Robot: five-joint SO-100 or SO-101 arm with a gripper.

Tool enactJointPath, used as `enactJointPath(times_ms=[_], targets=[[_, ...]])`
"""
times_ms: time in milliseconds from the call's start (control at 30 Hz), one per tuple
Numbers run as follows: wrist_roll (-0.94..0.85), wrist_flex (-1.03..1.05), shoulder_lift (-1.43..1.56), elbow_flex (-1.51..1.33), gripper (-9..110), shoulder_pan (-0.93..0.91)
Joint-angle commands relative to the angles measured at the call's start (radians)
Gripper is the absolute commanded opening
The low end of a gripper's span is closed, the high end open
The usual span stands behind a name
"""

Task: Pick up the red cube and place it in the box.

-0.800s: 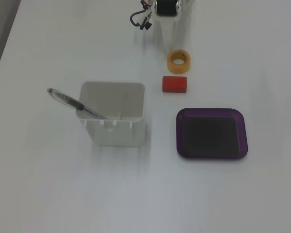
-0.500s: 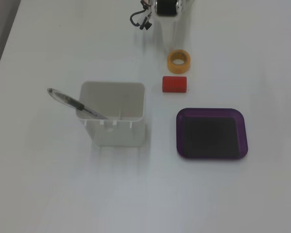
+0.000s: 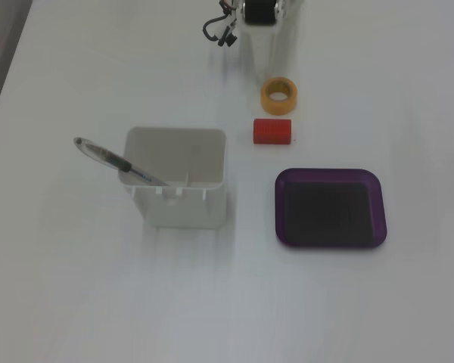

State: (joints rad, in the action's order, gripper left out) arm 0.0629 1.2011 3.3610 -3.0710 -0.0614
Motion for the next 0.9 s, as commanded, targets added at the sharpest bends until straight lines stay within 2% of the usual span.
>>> enactJointPath(times_ms=[0, 400, 567, 867], targets=[[-0.003, -0.014, 0.081, -0.006, 0, 0.008], [-0.008, -0.015, 0.083, -0.003, -1, 0.008], [0.002, -0.118, 0.066, 0.135, -1, -0.006], [-0.009, -0.144, 0.066, 0.270, 0, -0.006]])
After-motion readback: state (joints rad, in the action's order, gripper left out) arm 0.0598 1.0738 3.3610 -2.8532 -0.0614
